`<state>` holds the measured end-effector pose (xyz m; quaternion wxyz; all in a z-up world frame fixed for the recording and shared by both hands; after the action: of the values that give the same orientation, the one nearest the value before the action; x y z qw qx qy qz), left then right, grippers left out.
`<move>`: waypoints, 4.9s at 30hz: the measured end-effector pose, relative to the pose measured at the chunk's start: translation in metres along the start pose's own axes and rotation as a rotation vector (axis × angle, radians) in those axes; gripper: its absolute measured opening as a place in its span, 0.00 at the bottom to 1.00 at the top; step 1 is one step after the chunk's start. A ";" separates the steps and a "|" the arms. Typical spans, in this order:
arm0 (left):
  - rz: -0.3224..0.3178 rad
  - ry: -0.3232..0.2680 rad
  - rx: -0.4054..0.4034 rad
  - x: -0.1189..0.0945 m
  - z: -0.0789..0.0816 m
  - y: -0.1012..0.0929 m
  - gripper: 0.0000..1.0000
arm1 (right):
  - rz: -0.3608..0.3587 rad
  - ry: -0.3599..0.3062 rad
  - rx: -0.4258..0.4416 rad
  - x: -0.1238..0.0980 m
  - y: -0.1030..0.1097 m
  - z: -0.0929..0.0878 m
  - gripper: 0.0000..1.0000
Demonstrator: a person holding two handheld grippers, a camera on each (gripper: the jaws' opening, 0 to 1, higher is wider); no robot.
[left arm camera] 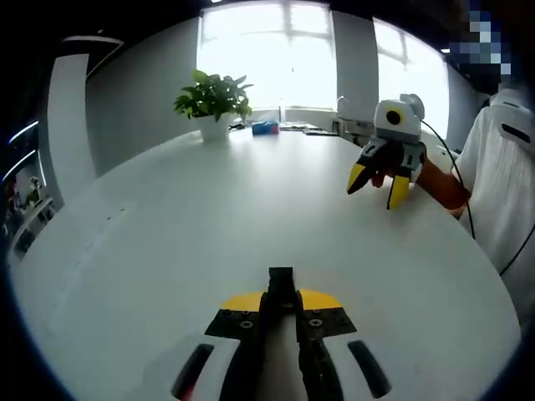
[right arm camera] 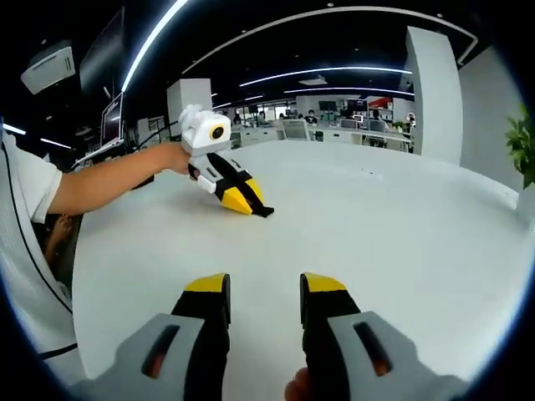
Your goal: Snap the two parts of the plastic buckle together until the buckle closes and remains connected.
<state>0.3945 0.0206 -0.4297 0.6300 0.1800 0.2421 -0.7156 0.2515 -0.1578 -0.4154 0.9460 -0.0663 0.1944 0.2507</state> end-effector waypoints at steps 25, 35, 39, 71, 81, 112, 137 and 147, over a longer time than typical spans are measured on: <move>0.013 0.011 0.030 0.003 0.003 0.002 0.12 | -0.016 -0.011 -0.005 -0.007 0.001 -0.002 0.34; 0.029 0.021 0.013 0.004 0.004 -0.002 0.18 | -0.011 -0.015 -0.008 -0.008 0.000 -0.003 0.34; 0.031 0.018 0.006 0.005 0.003 -0.006 0.18 | -0.011 -0.015 -0.007 -0.009 -0.001 -0.004 0.34; 0.107 -0.032 -0.011 0.004 0.001 -0.013 0.37 | -0.001 -0.030 -0.003 -0.008 -0.002 -0.002 0.35; 0.150 -0.085 -0.030 -0.006 0.005 -0.013 0.37 | 0.003 -0.035 -0.004 -0.008 0.000 0.000 0.35; 0.578 -0.213 -0.144 -0.074 -0.013 -0.093 0.31 | 0.029 -0.053 -0.046 -0.007 0.011 0.011 0.35; 0.839 -0.353 -0.271 -0.082 -0.033 -0.172 0.30 | -0.029 -0.062 -0.041 -0.033 0.018 0.002 0.35; 0.933 -0.386 -0.328 -0.088 -0.045 -0.190 0.31 | -0.068 -0.073 -0.045 -0.046 0.023 -0.001 0.35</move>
<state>0.2169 0.1354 -0.3946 0.9343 0.0327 0.1246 -0.3323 0.2029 -0.1582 -0.3982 0.9587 -0.0851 0.1518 0.2248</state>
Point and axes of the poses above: the point that each gripper's makers call its tool centre point, and the gripper's own axes: x roughly forward along the fingers, y roughly to its left, z roughly out of its top, the point moved 5 cm from there along -x, roughly backward along the fingers, and after that the axes turned 9 degrees about -z, right-handed, at the moved point
